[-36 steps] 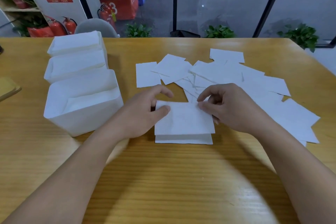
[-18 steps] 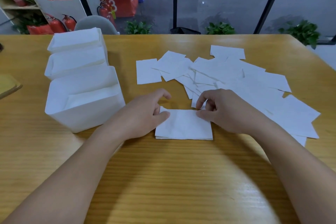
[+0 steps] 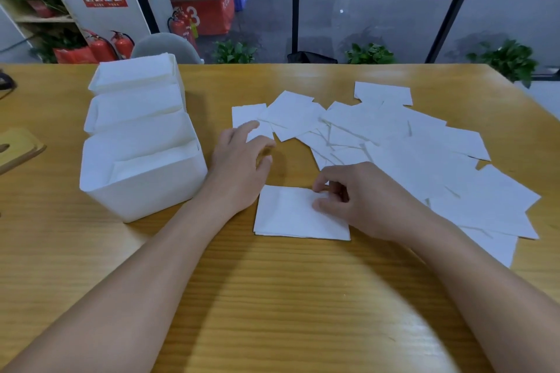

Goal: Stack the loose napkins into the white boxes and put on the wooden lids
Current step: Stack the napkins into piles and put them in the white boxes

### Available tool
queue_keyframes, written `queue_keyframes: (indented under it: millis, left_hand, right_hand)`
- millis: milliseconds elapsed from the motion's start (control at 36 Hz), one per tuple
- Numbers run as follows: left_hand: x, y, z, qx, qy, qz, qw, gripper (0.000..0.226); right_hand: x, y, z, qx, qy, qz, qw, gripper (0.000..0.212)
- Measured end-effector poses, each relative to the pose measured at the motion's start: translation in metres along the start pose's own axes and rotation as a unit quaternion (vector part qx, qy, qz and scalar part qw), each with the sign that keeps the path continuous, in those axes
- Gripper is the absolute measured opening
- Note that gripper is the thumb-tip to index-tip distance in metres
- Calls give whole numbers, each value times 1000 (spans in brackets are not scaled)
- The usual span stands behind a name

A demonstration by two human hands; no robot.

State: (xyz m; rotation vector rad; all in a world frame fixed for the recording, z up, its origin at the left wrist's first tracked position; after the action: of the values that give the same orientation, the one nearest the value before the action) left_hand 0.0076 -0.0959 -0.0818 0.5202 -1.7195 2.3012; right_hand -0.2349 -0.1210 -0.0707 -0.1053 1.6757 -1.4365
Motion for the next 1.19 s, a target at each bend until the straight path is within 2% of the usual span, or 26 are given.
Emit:
queue_keyframes:
  millis: [139, 333, 472, 528, 611, 833, 889, 1028, 1139, 1194]
  left_hand:
    - [-2, 7, 5, -49, -18, 5, 999, 33]
    - [4, -5, -5, -6, 53, 13, 998, 30]
    - [7, -8, -11, -7, 32, -10, 999, 52]
    - [0, -7, -8, -5, 18, 1, 1000, 44]
    - [-3, -4, -3, 6, 31, 38, 999, 17]
    - [7, -2, -6, 33, 76, 107, 991, 22]
    - [12, -5, -10, 37, 72, 78, 994, 19]
    - [36, -14, -32, 30, 57, -89, 994, 14]
    - [58, -8, -47, -13, 77, -189, 979, 12]
    - [63, -3, -49, -27, 90, -202, 975, 15]
  right_hand:
    - [-2, 3, 0, 2, 3, -6, 1000, 11]
    - [-4, 2, -1, 18, 9, 4, 1000, 8]
    - [-3, 0, 0, 29, 9, 9, 1000, 9]
    - [-2, 1, 0, 31, 7, 11, 999, 8]
    - [-3, 2, 1, 46, 5, 12, 999, 8]
    - [-4, -3, 3, 114, 11, 60, 992, 9]
    - [-4, -4, 4, 124, 12, 78, 989, 18]
    - [-8, -7, 3, 114, 14, 182, 977, 45]
    - [-12, -4, 3, 82, -1, 161, 984, 36]
    - [-13, -3, 3, 83, -22, 138, 987, 28]
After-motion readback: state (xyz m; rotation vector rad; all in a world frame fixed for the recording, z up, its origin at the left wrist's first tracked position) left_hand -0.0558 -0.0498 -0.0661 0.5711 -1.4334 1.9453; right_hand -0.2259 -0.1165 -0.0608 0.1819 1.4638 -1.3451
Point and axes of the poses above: each hand's wrist, its own z-axis towards the middle knuckle, its own y-axis out of the palm, x = y × z, the point moved 4 cm from there along z, towards the middle knuckle, and after that the axes turned 1 degree about x, right-handed, at the moved point
